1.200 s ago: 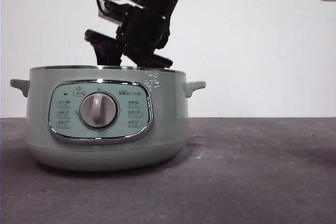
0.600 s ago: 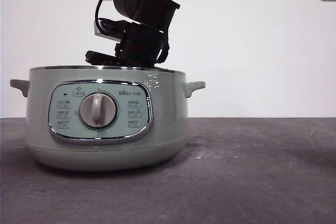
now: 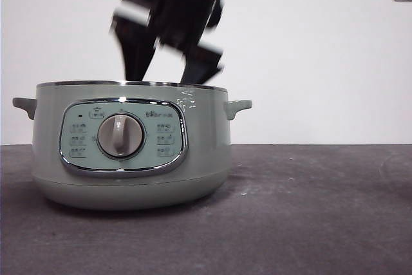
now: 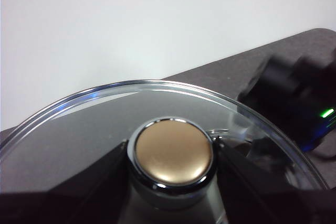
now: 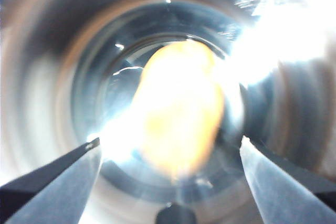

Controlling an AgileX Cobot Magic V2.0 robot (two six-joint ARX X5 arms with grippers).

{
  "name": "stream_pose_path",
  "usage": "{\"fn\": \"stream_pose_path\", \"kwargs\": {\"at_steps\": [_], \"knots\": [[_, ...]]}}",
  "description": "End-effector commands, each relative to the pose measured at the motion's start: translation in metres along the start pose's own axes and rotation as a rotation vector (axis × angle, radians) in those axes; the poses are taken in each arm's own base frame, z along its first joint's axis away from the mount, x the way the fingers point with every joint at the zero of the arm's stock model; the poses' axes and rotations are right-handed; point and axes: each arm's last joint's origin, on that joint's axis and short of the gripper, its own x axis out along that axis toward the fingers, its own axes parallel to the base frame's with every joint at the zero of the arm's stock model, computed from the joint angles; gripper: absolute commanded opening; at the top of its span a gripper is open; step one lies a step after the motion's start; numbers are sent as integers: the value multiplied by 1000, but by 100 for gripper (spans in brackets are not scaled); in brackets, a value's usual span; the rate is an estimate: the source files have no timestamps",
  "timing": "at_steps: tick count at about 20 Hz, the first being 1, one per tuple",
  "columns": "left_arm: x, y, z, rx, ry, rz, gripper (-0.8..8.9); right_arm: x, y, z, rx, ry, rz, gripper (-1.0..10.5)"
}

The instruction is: Pick up the potato,open the lid,put the potato in the pot,close the lid

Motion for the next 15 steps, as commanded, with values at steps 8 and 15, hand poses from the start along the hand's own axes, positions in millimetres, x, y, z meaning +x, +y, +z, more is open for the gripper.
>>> {"fn": "stream_pose_path", "kwargs": {"at_steps": [8, 15], "knots": [[68, -13, 17, -7, -5, -62, -9, -210, 22, -59, -2, -273, -42, 437], [134, -29, 7, -68, 58, -163, -9, -281, 35, -106, -5, -410, -55, 436]]}}
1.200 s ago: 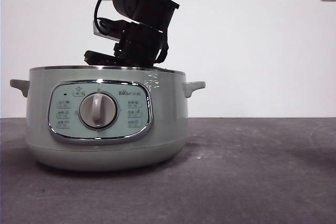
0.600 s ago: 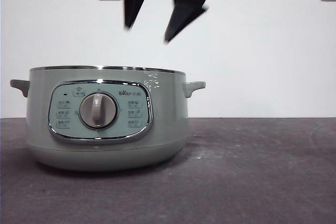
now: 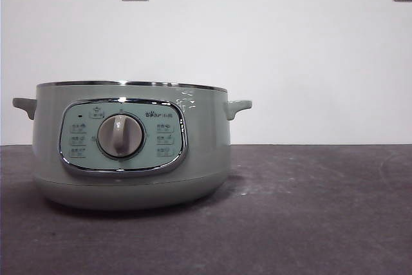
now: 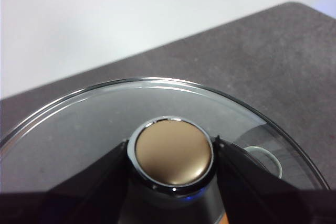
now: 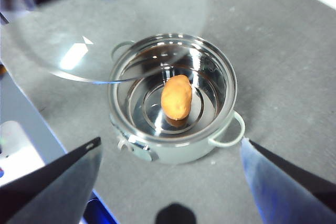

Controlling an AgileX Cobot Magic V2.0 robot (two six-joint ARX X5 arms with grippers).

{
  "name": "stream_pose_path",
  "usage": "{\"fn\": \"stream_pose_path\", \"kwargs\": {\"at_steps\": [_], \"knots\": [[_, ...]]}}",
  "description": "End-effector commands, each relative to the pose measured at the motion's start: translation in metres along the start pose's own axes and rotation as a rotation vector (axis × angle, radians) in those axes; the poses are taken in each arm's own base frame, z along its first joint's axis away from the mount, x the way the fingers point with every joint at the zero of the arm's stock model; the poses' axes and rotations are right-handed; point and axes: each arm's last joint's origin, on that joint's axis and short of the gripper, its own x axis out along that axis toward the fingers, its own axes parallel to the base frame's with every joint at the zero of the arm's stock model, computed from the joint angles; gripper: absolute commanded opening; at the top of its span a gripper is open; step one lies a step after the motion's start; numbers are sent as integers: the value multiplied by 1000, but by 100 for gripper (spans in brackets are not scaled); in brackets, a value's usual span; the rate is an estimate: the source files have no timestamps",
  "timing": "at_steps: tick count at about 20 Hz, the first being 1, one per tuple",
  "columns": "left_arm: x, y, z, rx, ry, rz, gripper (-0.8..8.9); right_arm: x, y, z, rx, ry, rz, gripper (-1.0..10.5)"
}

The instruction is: Pick up the potato,open the lid,put the potato in the pot,close the lid

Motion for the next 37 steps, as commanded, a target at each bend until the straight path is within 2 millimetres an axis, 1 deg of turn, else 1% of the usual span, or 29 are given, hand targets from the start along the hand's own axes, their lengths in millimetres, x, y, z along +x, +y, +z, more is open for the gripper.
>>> {"fn": "stream_pose_path", "kwargs": {"at_steps": [1, 5, 9, 11, 13, 16, 20, 22, 26, 32, 37], "knots": [[14, -1, 0, -48, -69, -23, -9, -12, 2, -6, 11, 1, -2, 437], [46, -3, -31, -106, -72, -25, -9, -29, 4, -15, 12, 17, -18, 436], [68, -9, -62, -171, -113, -41, -9, -37, 1, -19, 48, 23, -156, 436], [78, -12, -75, -188, -114, -49, -9, -37, 0, -19, 52, 23, -185, 436], [88, -16, -84, -195, -89, -60, -9, -37, 0, -19, 55, 23, -183, 437], [101, -21, -90, -189, -65, -67, -9, -37, 0, -19, 55, 23, -182, 436], [117, -23, -100, -186, -6, -60, -9, -37, 0, -19, 55, 23, -182, 437], [120, -23, -105, -184, 32, -36, -9, -37, 0, -19, 55, 23, -182, 436], [120, -23, -112, -178, 101, -29, -9, -37, 0, -19, 55, 23, -183, 436], [119, -28, -116, -181, 147, -76, -9, -37, 0, -19, 55, 23, -183, 436], [118, -27, -121, -179, 203, -69, -9, -37, 0, -19, 54, 22, -183, 436]]}}
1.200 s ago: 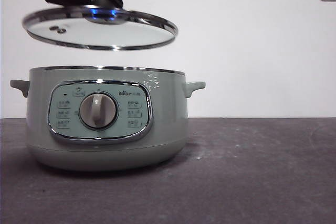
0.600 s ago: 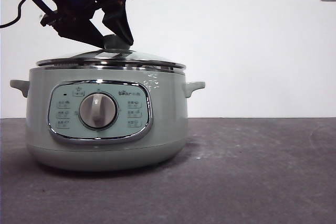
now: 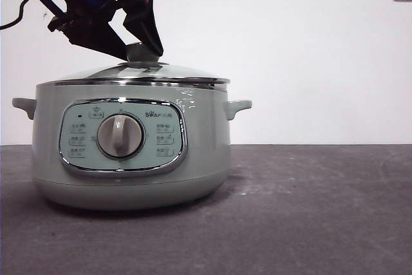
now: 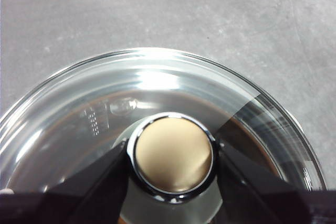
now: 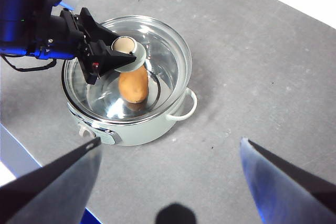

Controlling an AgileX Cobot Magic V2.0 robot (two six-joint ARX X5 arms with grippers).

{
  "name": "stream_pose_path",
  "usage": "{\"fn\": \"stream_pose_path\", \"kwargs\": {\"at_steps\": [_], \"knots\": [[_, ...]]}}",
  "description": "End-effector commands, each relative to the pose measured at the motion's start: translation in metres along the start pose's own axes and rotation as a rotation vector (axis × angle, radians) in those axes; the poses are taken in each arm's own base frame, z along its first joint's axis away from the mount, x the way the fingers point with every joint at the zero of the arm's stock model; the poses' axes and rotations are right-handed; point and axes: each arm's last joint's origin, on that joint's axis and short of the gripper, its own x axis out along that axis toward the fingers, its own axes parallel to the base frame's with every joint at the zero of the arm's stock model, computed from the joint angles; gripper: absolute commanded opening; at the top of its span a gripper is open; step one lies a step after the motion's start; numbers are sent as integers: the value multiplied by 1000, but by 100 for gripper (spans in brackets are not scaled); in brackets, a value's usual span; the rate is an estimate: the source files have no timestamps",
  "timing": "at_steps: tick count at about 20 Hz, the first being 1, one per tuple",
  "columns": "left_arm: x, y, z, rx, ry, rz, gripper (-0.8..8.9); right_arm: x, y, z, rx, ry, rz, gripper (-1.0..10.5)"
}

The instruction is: Pick up the potato,open the lid,put the potato in the pot,close the lid

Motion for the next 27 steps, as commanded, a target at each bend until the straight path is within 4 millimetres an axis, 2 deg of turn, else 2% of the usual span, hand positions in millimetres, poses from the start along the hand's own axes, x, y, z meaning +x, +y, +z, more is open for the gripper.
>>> {"fn": "stream_pose_path", "kwargs": {"at_steps": [1, 8, 9, 11, 12, 15, 17, 19, 22, 23, 24, 25, 26, 27], "knots": [[3, -1, -10, -13, 76, -10, -9, -1, 0, -1, 9, 8, -2, 437], [0, 1, -9, 3, 70, 8, 15, -1, 0, -1, 9, 8, -2, 436], [0, 1, -9, 2, 71, 8, 102, -1, 0, -1, 9, 9, -2, 436], [0, 0, -8, 2, 57, 5, 388, 0, 0, -1, 9, 10, -1, 436], [0, 0, -7, 2, 46, 2, 455, 0, 0, -1, 9, 10, -2, 436], [-7, -1, 1, 1, 17, -3, 453, 1, 0, -1, 8, 14, -1, 436], [-20, -3, 13, 11, -28, -13, 453, 4, 0, -2, 7, 18, 0, 436], [-41, -6, 24, 26, -83, -27, 453, 9, 1, -3, 7, 32, 0, 436], [-78, -11, 28, 34, -134, -58, 436, 17, 2, -7, 5, 54, 1, 435], [-90, -12, 28, 37, -137, -64, 436, 20, 2, -10, 6, 49, 1, 415], [-103, -12, 26, 39, -138, -70, 434, 24, 3, -14, 6, 38, 0, 345], [-115, -12, 24, 43, -137, -77, 398, 29, 3, -19, 9, 19, 0, 264], [-126, -13, 21, 47, -135, -83, 284, 34, 4, -25, 11, -3, -2, 183], [-137, -13, 19, 54, -136, -89, 131, 40, 5, -34, 13, -28, -4, 104]]}}
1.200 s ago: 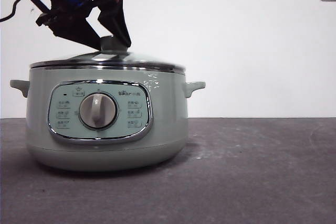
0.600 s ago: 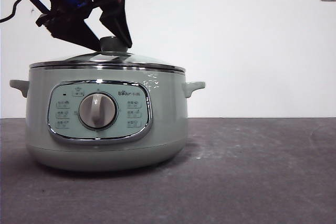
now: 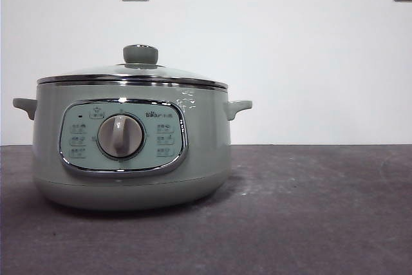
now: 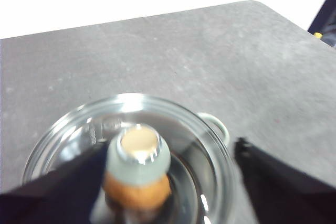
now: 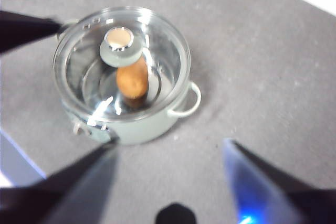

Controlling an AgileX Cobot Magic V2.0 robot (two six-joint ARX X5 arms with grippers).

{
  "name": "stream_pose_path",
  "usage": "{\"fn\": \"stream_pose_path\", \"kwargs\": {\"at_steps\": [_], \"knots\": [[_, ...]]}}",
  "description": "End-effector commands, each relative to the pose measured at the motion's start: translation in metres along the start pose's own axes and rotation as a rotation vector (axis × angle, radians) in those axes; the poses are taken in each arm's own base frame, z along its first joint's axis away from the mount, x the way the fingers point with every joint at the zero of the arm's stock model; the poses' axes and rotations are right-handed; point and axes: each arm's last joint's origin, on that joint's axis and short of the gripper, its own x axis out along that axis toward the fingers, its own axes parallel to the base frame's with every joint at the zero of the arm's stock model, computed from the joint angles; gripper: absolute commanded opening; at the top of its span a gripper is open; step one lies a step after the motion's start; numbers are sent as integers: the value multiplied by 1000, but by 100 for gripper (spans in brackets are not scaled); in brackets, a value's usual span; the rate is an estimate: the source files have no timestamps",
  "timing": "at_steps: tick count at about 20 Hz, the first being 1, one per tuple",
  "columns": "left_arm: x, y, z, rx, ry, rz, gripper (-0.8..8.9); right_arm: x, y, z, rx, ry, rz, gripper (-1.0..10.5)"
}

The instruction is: Pick up the potato,open the lid,put the potato in the pot,close the lid

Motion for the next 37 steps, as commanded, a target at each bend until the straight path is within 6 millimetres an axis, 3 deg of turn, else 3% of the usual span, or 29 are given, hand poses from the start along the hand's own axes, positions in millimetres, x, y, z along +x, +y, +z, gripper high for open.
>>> {"fn": "stream_pose_path", "kwargs": {"at_steps": [1, 4, 7, 12, 26, 29, 33, 37], "knots": [[-21, -2, -3, 41, -6, -16, -29, 15, 2, -20, 16, -51, -8, 24], [-41, -1, -9, 79, -9, 80, -8, 39, 2, -55, 57, -140, -74, -16], [-48, -4, -24, 98, -28, 92, -8, 63, 5, -94, 111, -208, -118, -16], [-40, -6, -74, 142, -63, 58, -8, 89, 8, -147, 141, -239, -158, -16], [-36, -6, -84, 150, 33, 66, -3, 91, 8, -151, 165, -197, -156, 1], [-48, 6, -78, 207, -35, 140, -3, 91, 8, -151, 165, -198, -156, 1], [-58, 34, -70, 101, -256, 270, -3, 91, 8, -151, 165, -198, -156, 1], [-57, 56, -95, 74, -404, 327, -3, 91, 8, -151, 165, -198, -156, 1]]}}
